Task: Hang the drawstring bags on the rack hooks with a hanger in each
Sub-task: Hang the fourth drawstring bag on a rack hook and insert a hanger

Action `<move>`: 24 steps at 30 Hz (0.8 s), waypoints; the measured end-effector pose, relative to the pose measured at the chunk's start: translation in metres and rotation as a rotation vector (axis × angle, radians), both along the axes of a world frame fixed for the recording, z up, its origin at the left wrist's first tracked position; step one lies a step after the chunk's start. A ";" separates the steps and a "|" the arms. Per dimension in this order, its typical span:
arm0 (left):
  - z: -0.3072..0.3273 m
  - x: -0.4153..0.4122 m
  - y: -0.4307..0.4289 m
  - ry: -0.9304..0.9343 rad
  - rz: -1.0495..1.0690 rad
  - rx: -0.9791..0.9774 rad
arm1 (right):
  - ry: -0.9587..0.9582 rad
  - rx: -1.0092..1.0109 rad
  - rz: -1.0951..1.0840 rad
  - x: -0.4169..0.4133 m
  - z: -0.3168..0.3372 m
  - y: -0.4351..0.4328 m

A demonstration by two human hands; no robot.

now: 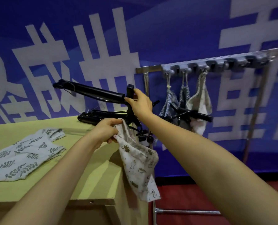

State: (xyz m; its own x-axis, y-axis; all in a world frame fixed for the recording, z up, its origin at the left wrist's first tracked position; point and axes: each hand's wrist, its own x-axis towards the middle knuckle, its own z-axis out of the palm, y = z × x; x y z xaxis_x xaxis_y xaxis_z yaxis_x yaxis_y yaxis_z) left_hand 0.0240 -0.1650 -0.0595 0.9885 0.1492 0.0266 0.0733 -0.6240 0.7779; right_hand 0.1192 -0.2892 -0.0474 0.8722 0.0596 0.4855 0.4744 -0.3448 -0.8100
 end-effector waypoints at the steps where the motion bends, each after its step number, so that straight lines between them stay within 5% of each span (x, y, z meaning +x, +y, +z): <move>1: 0.000 -0.003 -0.009 -0.002 -0.005 0.010 | -0.002 0.019 -0.021 -0.008 -0.001 -0.015; 17: -0.050 -0.004 -0.098 -0.044 -0.001 0.244 | -0.097 0.338 -0.178 -0.072 -0.002 -0.171; 24: -0.059 -0.008 -0.078 0.043 0.031 0.132 | -0.265 -0.010 -0.243 -0.062 0.011 -0.159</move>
State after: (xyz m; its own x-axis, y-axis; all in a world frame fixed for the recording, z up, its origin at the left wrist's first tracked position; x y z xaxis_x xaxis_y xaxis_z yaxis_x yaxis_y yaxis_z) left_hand 0.0158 -0.2428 -0.1186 0.9842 0.1772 0.0059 0.1251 -0.7179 0.6848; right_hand 0.0577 -0.4484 -0.0366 0.7052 -0.1286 0.6973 0.5707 -0.4806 -0.6658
